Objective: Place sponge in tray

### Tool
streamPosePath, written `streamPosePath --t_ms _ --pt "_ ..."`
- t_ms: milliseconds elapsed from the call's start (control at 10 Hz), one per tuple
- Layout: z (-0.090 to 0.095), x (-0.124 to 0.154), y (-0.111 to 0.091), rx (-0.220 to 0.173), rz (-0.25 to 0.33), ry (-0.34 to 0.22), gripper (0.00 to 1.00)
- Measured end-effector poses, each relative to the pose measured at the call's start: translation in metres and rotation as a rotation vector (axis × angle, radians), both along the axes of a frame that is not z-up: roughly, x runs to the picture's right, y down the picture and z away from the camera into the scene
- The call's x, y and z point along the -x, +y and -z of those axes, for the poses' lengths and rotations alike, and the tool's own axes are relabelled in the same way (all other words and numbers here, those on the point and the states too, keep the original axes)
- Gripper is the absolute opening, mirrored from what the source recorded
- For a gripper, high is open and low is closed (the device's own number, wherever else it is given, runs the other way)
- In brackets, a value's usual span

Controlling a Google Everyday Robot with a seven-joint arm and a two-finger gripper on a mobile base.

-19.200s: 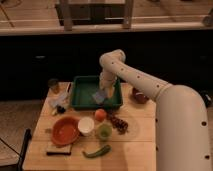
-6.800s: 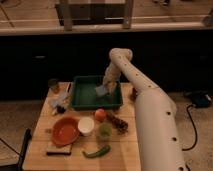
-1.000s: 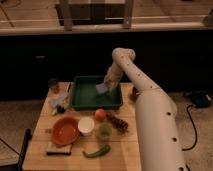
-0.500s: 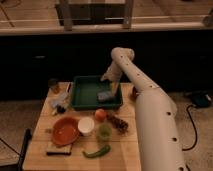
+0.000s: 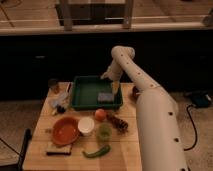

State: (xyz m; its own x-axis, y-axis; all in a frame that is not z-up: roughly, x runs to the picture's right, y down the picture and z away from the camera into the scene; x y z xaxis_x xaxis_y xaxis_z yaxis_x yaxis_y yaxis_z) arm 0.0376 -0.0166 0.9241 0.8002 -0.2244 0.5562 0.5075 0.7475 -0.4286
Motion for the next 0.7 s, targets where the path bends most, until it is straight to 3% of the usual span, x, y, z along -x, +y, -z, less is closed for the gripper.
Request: streamPosePath --t_ms 700 --pt "0.0062 -0.0058 -0.0034 -0.001 -0.004 0.008 0.8"
